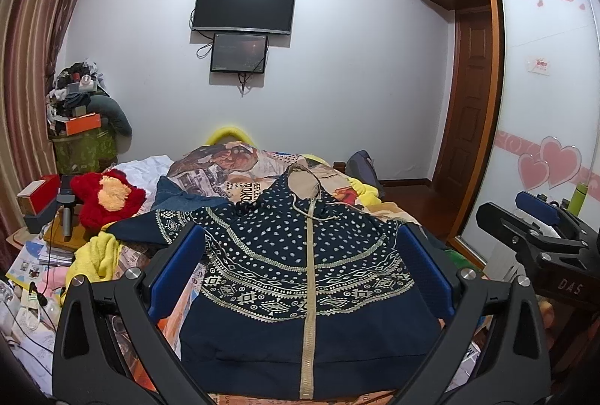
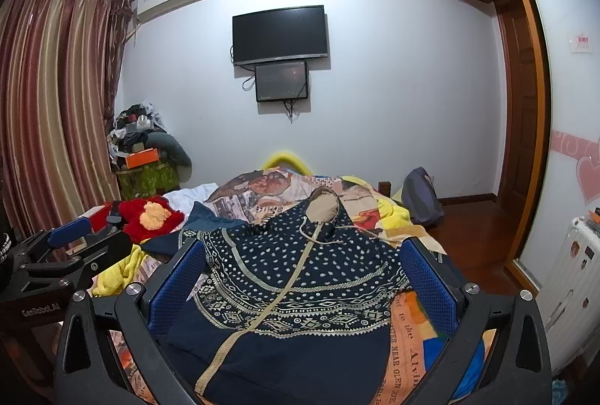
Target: Fold large clothes
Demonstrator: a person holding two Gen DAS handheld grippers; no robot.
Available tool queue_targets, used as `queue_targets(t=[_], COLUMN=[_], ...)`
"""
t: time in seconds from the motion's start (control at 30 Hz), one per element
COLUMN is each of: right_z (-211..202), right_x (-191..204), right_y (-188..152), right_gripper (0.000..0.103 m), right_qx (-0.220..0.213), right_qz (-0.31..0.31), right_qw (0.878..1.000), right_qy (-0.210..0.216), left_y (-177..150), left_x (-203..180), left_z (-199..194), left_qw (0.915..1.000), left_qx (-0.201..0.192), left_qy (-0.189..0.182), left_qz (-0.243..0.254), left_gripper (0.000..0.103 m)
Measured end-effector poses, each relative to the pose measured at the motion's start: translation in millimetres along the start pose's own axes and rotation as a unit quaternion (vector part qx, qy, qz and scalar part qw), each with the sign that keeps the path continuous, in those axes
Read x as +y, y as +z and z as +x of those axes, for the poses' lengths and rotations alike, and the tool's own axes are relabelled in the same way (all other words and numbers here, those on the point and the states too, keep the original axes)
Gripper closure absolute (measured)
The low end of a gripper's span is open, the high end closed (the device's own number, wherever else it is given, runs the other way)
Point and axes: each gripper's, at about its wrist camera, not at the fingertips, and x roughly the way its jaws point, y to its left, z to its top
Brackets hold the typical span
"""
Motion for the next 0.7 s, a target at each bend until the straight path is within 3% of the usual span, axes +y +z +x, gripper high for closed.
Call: queue_targets(t=[0.3, 0.5, 0.7], right_z=[43, 111, 199], right_x=[0, -3, -7], right_y=[-5, -4, 0], right_gripper=[0.000, 0.000, 0.000], right_qx=[0.027, 0.054, 0.087], right_qz=[-0.005, -0.008, -0.016], right_qw=[1.000, 0.998, 0.996], right_qy=[0.000, 0.007, 0.005], left_y=[-2, -2, -17], left_x=[28, 83, 170], left_z=[36, 93, 161], left_qw=[0.9996, 0.9957, 0.9830], left_qx=[0.015, 0.042, 0.073], left_qy=[0.019, 0.071, 0.152], left_qz=[-0.016, -0.042, -0.071], left_gripper=[0.000, 0.000, 0.000])
